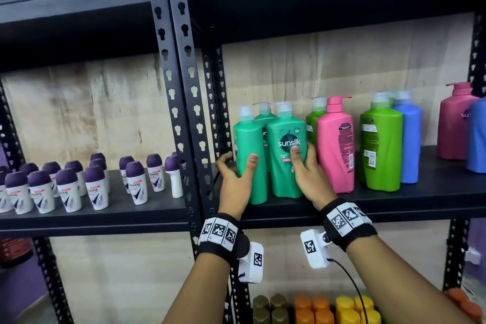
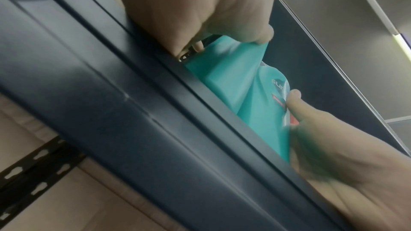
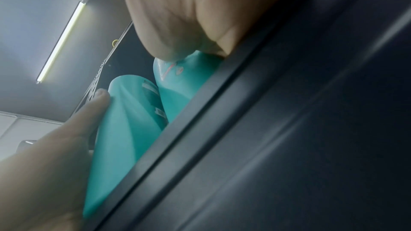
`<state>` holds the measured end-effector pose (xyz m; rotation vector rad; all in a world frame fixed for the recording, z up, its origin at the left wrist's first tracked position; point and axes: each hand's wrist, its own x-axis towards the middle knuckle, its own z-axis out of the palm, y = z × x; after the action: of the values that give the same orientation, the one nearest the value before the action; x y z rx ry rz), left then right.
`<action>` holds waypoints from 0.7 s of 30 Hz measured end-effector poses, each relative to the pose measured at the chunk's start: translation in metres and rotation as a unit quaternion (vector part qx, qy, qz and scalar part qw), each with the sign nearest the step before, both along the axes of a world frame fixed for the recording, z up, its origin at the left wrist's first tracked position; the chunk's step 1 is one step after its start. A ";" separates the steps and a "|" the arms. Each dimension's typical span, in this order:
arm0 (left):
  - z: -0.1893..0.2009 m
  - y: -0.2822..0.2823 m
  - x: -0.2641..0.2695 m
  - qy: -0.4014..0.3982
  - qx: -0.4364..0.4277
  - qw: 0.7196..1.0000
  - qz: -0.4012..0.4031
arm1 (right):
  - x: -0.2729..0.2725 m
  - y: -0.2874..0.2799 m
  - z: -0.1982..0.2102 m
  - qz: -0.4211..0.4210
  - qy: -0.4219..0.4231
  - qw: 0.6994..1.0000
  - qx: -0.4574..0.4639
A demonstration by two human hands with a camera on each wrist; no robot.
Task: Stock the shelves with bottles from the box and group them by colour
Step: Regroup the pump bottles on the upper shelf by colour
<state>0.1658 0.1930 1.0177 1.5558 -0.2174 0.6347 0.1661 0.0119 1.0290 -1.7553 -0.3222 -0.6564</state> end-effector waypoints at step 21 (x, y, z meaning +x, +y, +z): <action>0.001 -0.014 -0.006 0.050 0.194 0.966 0.163 | 0.000 0.000 -0.003 -0.030 -0.023 0.998 -0.046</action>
<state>0.1596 0.1789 1.0184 2.0206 -0.0062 0.8008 0.1660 0.0121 1.0259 -1.8458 -0.3376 -0.7351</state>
